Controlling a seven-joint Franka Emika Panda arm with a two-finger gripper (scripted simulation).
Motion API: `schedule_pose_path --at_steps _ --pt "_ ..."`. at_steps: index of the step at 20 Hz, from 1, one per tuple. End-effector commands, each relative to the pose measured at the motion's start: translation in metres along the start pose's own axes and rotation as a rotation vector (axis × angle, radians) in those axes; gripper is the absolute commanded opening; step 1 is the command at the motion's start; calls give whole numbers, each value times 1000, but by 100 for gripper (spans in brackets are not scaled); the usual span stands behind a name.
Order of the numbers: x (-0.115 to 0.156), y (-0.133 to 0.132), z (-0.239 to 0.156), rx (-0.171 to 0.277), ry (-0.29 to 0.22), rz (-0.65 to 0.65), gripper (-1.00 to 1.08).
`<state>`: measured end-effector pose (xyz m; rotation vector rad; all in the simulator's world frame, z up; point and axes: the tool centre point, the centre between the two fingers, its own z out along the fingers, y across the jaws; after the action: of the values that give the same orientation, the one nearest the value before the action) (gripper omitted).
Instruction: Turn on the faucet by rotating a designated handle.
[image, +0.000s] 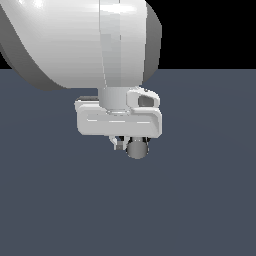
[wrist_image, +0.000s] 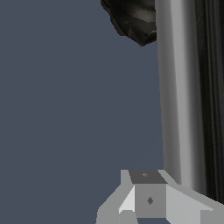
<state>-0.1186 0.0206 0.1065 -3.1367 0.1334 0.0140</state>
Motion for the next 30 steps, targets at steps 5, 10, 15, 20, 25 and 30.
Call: schedule_pose_path --at_steps 5,10,15,20,25,30 --pt "9 52 0 -1 9 42 -100" --pt "9 78 0 -1 9 42 -100" --pt "10 104 -1 -1 9 42 -100" --pt "11 124 -1 -2 9 42 -100" --pt "23 119 0 1 6 18 -100" --pt "37 134 0 0 6 21 -100"
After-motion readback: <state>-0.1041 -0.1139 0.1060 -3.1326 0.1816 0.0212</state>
